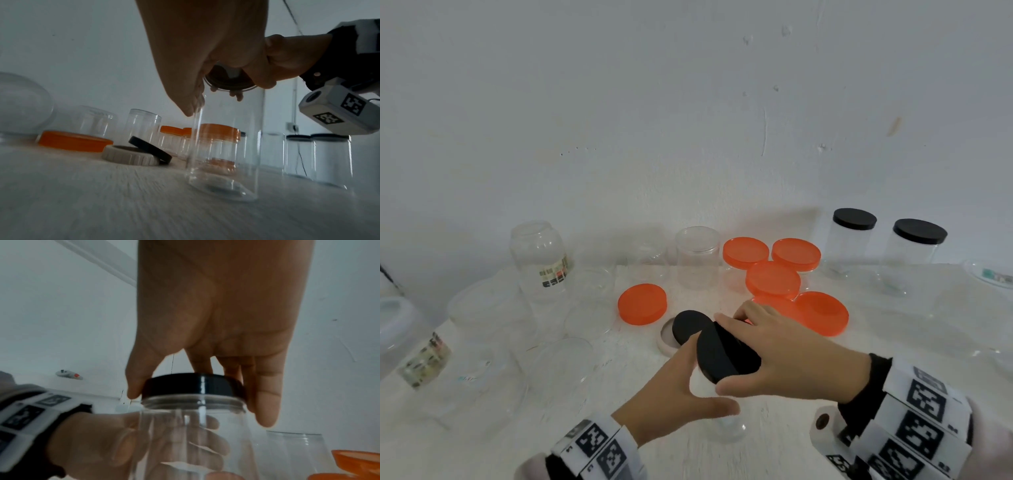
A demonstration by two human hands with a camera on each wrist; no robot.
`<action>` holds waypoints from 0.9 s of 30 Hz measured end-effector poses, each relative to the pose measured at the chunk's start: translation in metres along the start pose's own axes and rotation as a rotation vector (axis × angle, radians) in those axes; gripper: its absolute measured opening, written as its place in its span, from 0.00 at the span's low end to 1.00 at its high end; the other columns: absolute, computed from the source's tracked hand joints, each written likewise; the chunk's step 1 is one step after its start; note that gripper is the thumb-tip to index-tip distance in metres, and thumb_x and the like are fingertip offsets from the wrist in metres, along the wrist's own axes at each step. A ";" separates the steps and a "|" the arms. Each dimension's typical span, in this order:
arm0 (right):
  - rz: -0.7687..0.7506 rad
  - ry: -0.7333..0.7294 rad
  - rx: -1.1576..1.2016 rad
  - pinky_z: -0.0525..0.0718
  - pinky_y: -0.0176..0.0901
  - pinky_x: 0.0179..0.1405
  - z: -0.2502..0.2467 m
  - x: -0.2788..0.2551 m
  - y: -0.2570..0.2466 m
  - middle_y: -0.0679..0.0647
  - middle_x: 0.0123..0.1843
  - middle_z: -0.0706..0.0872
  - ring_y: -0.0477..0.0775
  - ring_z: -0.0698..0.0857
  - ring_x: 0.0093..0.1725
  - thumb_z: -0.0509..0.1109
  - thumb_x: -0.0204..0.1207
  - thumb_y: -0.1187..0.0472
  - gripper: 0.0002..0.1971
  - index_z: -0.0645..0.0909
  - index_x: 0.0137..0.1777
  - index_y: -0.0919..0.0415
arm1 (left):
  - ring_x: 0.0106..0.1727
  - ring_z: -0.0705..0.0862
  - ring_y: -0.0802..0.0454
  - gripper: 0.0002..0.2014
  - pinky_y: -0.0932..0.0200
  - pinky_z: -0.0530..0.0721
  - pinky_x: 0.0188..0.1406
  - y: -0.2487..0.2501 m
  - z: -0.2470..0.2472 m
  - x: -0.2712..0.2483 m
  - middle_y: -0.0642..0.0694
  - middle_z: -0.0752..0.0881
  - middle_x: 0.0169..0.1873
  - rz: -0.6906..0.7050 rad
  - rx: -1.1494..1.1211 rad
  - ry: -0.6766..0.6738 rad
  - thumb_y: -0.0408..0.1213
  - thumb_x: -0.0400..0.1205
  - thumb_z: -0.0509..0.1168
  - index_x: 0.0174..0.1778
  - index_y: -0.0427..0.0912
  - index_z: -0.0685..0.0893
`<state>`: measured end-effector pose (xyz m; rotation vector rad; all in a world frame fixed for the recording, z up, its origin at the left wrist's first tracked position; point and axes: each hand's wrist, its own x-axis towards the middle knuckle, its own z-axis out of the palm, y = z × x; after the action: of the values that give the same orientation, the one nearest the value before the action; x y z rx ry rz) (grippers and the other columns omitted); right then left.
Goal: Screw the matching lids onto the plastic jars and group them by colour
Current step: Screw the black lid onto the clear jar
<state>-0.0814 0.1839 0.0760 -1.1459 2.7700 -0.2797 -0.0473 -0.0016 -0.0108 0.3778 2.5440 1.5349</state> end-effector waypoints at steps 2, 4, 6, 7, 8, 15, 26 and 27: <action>0.029 0.028 0.055 0.78 0.37 0.56 0.006 -0.006 0.001 0.43 0.64 0.64 0.46 0.69 0.59 0.61 0.69 0.26 0.45 0.52 0.82 0.44 | 0.62 0.63 0.91 0.41 0.80 0.68 0.52 0.000 -0.010 0.006 0.92 0.64 0.61 -0.032 0.104 -0.075 0.68 0.60 0.76 0.58 0.95 0.52; 0.055 0.054 0.105 0.76 0.33 0.55 0.010 -0.012 0.003 0.41 0.64 0.62 0.43 0.67 0.59 0.59 0.69 0.26 0.46 0.50 0.83 0.43 | 0.58 0.58 0.97 0.42 0.81 0.64 0.54 0.001 -0.023 0.014 0.99 0.58 0.55 -0.069 0.218 -0.159 0.67 0.61 0.76 0.54 0.96 0.49; 0.090 0.080 0.174 0.76 0.32 0.56 0.013 -0.017 0.005 0.39 0.64 0.61 0.42 0.67 0.60 0.59 0.69 0.26 0.45 0.50 0.83 0.42 | 0.62 0.61 0.90 0.45 0.76 0.63 0.64 0.000 -0.034 0.022 0.94 0.56 0.58 -0.102 0.335 -0.228 0.64 0.63 0.77 0.63 0.90 0.49; 0.108 0.093 0.213 0.77 0.32 0.56 0.013 -0.020 0.006 0.38 0.65 0.61 0.42 0.68 0.60 0.59 0.69 0.26 0.45 0.50 0.83 0.42 | 0.67 0.63 0.81 0.47 0.70 0.63 0.69 -0.001 -0.040 0.026 0.86 0.58 0.63 -0.116 0.387 -0.248 0.62 0.64 0.77 0.72 0.81 0.51; 0.121 0.105 0.250 0.77 0.31 0.56 0.013 -0.024 0.008 0.36 0.65 0.61 0.41 0.70 0.60 0.60 0.69 0.27 0.44 0.51 0.82 0.41 | 0.71 0.63 0.72 0.48 0.66 0.64 0.71 -0.001 -0.045 0.031 0.78 0.59 0.67 -0.130 0.433 -0.257 0.60 0.66 0.76 0.77 0.72 0.52; 0.196 0.140 0.371 0.73 0.24 0.54 -0.001 -0.058 0.039 0.22 0.58 0.65 0.27 0.69 0.61 0.64 0.58 0.23 0.47 0.61 0.79 0.36 | 0.75 0.66 0.55 0.39 0.61 0.67 0.73 -0.018 -0.051 0.072 0.51 0.66 0.77 -0.144 0.623 -0.092 0.50 0.77 0.70 0.81 0.47 0.60; 0.501 0.317 0.255 0.71 0.32 0.53 -0.049 -0.111 0.143 0.25 0.57 0.71 0.30 0.74 0.58 0.72 0.56 0.28 0.39 0.68 0.70 0.29 | 0.83 0.54 0.43 0.41 0.48 0.58 0.81 -0.048 -0.042 0.094 0.43 0.53 0.83 -0.344 0.747 -0.059 0.60 0.80 0.63 0.83 0.48 0.53; 0.547 0.366 0.233 0.70 0.34 0.54 -0.050 -0.109 0.156 0.28 0.57 0.71 0.34 0.74 0.57 0.74 0.59 0.32 0.40 0.69 0.74 0.35 | 0.82 0.58 0.44 0.40 0.49 0.61 0.80 -0.049 -0.042 0.094 0.43 0.57 0.82 -0.346 0.717 -0.043 0.59 0.79 0.64 0.83 0.48 0.54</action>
<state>-0.1217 0.3754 0.0960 -0.2795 3.1027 -0.7795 -0.1542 -0.0319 -0.0340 0.0273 2.8481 0.4666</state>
